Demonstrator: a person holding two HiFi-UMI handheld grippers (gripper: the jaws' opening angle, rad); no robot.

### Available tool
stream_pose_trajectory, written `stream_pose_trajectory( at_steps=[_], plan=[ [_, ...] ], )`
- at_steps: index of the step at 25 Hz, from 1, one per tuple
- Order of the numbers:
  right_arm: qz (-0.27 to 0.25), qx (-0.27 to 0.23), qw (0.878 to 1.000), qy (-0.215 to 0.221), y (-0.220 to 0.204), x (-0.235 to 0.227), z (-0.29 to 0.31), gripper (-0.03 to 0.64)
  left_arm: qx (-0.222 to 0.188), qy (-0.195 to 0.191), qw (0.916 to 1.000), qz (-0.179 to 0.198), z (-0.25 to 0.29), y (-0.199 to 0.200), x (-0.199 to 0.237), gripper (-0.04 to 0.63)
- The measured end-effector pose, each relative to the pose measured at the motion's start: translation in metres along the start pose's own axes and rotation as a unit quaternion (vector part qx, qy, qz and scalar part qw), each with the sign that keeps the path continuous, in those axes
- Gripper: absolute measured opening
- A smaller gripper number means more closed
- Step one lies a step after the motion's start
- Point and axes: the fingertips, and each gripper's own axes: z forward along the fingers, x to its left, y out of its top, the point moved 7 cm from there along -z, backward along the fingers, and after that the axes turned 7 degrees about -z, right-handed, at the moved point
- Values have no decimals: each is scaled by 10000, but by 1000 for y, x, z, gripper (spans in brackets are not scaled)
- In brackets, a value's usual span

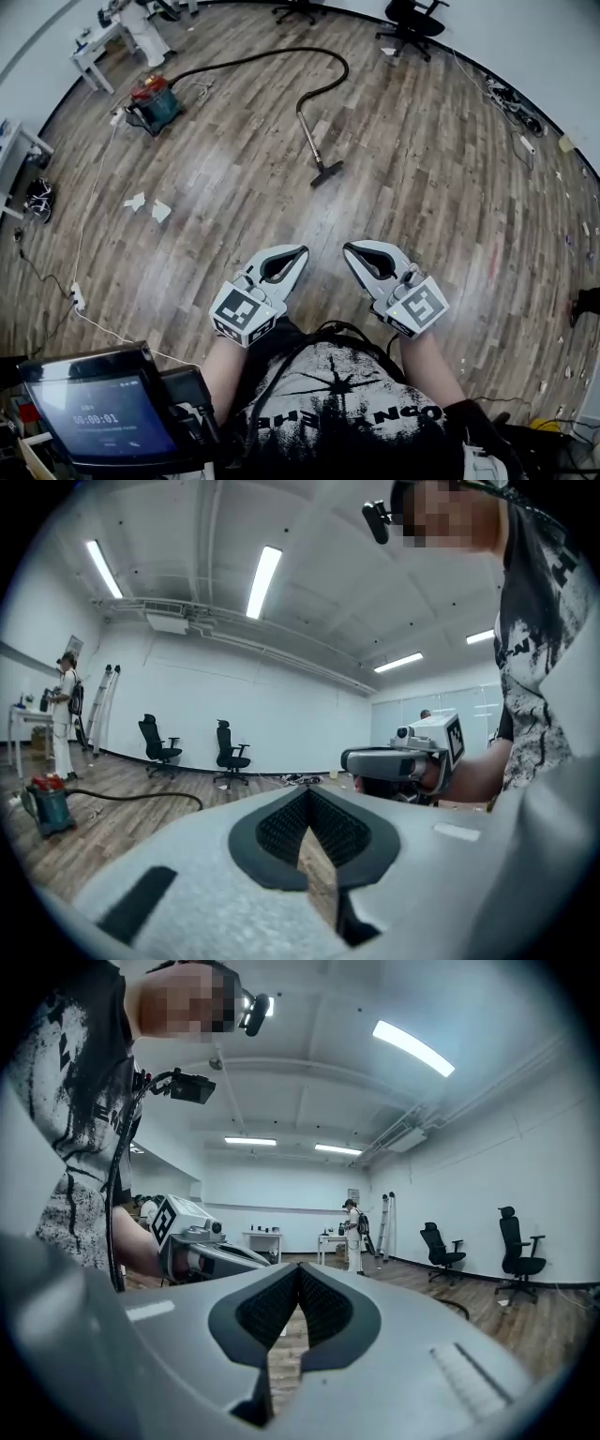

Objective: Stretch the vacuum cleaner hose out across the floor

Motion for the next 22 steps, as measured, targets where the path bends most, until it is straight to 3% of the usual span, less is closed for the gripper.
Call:
stream_pose_trajectory(
  at_steps=[2, 12, 22],
  plan=[
    [5, 90, 10000, -40, 2, -9, 22, 3, -31, -158, 9998, -110, 4, 8, 23, 2],
    [4, -5, 9993, -385, 23, -64, 151, 3, -66, -664, 9976, 206, 3, 63, 148, 2],
    [-55, 256, 9990, -375, 18, -80, 248, 3, -77, -727, 9973, 110, -12, 72, 245, 2]
  ],
)
